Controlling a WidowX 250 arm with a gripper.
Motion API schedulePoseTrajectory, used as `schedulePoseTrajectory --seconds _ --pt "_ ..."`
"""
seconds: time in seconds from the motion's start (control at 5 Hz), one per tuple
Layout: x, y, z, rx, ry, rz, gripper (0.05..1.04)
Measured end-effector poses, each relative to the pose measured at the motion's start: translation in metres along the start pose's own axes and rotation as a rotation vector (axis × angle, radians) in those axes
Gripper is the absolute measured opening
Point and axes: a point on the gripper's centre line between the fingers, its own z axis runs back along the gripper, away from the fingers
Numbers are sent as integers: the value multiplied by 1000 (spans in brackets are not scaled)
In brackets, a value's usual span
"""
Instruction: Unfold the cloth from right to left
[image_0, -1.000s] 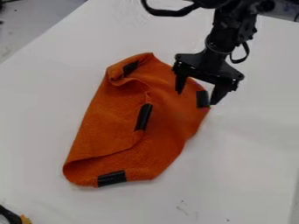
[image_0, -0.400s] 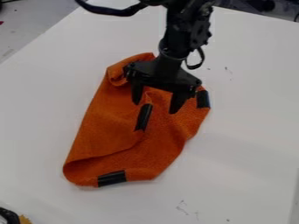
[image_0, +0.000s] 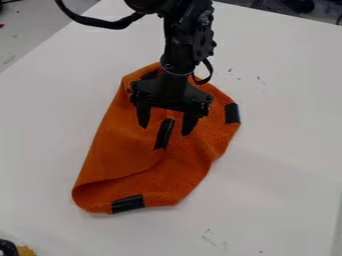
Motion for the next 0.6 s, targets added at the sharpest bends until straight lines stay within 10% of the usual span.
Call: schedulePoseTrajectory --seconds 0.4,0.6 --pt "-1 -8 -25 -39 38 -20 950" --pt "1 -9 -25 -43 32 -26 670"
